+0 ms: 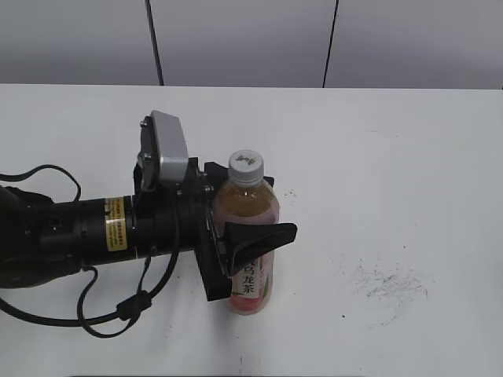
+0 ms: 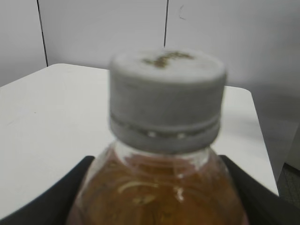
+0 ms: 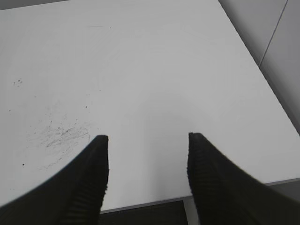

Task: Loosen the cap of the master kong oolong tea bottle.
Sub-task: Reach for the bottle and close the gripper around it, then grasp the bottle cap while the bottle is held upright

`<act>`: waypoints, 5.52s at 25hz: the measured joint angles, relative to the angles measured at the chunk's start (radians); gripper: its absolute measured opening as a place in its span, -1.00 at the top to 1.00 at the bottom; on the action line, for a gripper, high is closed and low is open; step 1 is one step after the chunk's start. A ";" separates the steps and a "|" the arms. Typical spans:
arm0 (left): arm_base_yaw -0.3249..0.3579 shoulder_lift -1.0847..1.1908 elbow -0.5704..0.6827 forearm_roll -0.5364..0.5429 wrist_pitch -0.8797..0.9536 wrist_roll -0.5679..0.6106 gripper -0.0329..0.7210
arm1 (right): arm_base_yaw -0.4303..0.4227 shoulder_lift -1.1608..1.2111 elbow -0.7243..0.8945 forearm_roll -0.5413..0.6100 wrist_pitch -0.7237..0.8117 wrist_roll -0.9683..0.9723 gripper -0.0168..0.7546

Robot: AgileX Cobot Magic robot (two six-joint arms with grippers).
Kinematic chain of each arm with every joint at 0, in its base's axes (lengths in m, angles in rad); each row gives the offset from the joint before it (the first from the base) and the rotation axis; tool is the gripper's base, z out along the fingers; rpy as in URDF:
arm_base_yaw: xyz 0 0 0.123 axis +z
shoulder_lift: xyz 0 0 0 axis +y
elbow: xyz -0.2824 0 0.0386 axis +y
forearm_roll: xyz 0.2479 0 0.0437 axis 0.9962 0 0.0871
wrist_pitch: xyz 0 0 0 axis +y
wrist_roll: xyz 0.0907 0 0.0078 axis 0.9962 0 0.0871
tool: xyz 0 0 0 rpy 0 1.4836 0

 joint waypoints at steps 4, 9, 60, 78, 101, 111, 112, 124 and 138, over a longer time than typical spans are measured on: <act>0.000 0.000 0.000 0.001 0.000 0.000 -0.28 | 0.000 0.000 0.000 0.000 -0.001 0.000 -0.11; 0.000 0.000 0.000 0.001 0.000 0.000 -0.28 | 0.000 0.000 -0.002 0.017 -0.010 -0.001 -0.11; 0.000 0.000 0.000 0.002 -0.003 0.000 -0.27 | 0.827 1.716 -1.128 0.132 0.124 0.120 -0.11; 0.000 0.000 0.000 0.003 -0.003 0.000 -0.27 | 0.827 1.791 -1.116 0.126 0.126 0.063 -0.08; 0.000 0.000 0.000 0.000 -0.003 -0.001 -0.27 | 0.826 1.791 -1.116 0.116 0.128 -0.601 0.30; 0.000 0.000 -0.001 -0.003 -0.002 -0.004 -0.27 | 0.827 1.786 -1.117 0.141 0.129 -1.132 0.82; 0.000 0.000 -0.001 -0.004 -0.002 -0.004 -0.27 | 0.827 1.786 -1.117 0.141 0.129 -1.141 0.82; 0.000 0.000 -0.002 0.021 -0.003 0.000 -0.27 | 0.827 1.784 -1.130 0.115 0.129 -0.311 -0.55; 0.000 0.000 -0.002 0.022 -0.004 0.000 -0.27 | 0.827 1.790 -1.114 0.116 0.129 -0.086 -0.30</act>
